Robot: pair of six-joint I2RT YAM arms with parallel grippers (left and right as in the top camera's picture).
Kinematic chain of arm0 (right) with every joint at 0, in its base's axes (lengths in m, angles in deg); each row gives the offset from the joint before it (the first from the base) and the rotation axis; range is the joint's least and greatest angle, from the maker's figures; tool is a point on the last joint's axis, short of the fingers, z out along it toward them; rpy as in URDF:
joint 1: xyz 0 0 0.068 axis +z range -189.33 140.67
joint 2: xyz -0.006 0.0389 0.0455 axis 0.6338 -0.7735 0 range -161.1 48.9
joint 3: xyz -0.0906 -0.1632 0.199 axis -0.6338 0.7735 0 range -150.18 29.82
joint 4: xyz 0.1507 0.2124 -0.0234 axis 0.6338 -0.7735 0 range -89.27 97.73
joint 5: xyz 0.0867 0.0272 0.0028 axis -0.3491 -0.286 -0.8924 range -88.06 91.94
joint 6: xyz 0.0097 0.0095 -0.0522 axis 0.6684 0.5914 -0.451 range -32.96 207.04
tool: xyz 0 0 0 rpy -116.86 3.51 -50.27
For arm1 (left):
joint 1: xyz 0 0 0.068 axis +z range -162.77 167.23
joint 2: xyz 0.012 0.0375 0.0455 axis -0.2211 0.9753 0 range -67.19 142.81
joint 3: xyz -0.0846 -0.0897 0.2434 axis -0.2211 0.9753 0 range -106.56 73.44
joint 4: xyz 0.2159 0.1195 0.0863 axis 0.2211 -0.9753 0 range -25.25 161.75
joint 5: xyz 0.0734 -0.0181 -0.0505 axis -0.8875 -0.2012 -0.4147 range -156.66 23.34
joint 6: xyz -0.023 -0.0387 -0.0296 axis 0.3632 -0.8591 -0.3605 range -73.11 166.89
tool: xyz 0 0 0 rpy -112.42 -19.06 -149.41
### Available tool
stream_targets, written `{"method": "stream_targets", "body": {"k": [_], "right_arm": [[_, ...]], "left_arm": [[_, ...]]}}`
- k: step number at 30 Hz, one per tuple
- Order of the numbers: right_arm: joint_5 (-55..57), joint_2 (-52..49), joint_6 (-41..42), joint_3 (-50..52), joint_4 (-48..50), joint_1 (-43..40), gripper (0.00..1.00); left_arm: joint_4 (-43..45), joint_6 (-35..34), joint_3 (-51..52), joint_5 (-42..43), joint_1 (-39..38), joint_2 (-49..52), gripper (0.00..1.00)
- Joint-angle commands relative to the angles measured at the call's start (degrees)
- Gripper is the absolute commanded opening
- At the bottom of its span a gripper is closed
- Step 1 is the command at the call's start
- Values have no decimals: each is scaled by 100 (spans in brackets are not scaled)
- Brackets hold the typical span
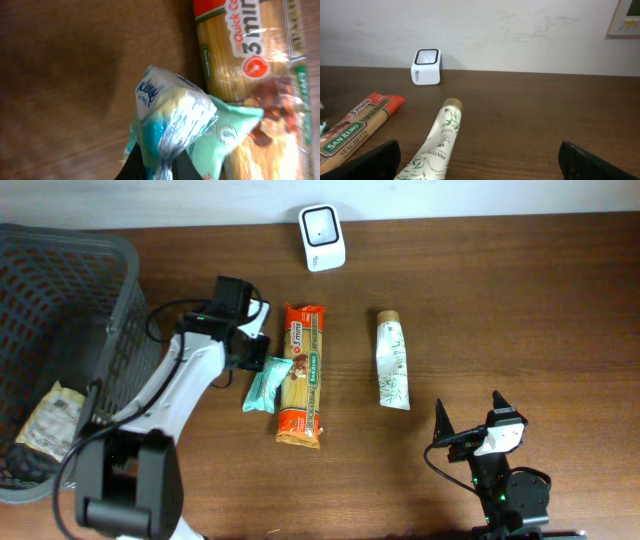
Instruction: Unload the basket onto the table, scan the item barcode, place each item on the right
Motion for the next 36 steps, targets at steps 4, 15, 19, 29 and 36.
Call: {"method": "stream_targets", "body": {"k": [4, 15, 19, 29, 36], "right_arm": [[-31, 33, 4, 31, -22, -37, 99], [-31, 33, 4, 31, -22, -37, 98], [-31, 33, 4, 31, -24, -37, 99], [-31, 33, 4, 31, -22, -37, 99], [-31, 33, 4, 31, -22, -37, 99]], "left_arm": [[-4, -76, -153, -431, -76, 70, 99], [-1663, 92, -669, -317, 1244, -1982, 99], [-1910, 955, -658, -321, 1943, -2127, 99], [-1161, 1611, -651, -350, 3342, -2020, 99], [-498, 1899, -651, -337, 3342, -1738, 99]]}}
